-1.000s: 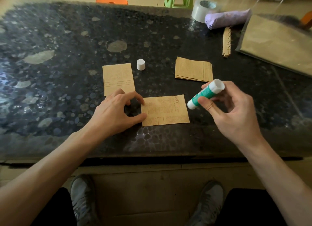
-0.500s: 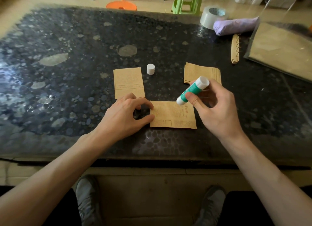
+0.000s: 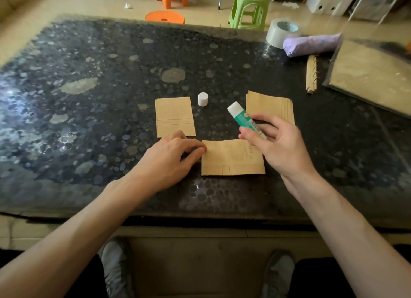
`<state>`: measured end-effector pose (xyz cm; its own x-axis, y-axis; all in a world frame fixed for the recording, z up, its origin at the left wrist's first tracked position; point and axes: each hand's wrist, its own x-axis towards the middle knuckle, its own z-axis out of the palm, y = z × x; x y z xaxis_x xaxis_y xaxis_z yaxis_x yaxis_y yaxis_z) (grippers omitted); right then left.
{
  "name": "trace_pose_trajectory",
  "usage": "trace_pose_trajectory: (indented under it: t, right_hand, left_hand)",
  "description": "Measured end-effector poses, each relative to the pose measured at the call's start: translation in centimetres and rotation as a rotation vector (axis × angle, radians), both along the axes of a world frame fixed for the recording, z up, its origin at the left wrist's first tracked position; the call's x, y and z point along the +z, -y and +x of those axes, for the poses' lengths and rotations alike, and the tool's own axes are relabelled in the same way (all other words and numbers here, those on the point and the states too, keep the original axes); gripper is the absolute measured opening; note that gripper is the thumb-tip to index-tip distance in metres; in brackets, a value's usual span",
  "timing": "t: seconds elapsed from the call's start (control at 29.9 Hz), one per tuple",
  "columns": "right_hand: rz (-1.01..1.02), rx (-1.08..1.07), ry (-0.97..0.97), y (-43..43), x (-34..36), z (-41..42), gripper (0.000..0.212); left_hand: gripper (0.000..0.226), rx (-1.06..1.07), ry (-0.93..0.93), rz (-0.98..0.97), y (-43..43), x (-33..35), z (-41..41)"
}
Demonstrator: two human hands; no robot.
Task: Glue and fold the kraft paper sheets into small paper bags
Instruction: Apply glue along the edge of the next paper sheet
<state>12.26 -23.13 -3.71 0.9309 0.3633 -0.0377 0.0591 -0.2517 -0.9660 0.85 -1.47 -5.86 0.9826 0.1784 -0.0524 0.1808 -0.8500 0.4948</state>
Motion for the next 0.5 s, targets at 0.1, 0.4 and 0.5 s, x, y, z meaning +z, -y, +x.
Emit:
trace_pose_trajectory:
  t: [0.1,0.4,0.5]
  right_hand:
    - [-0.108,0.031,0.042,-1.4,-0.5,0.5,0.043]
    - [-0.188,-0.041,0.182,-6.3,-2.3,2.0,0.034]
    - [-0.182,-0.079,0.203,-7.2,-2.8,2.2,0.034]
  left_hand:
    - [0.031,0.002,0.03,0.001,0.3,-0.1,0.1]
    - [0.03,0.245,0.231,-0.076,-0.4,0.1,0.9]
    - [0.04,0.265,0.236,-0.038,-0.7,0.0,0.8]
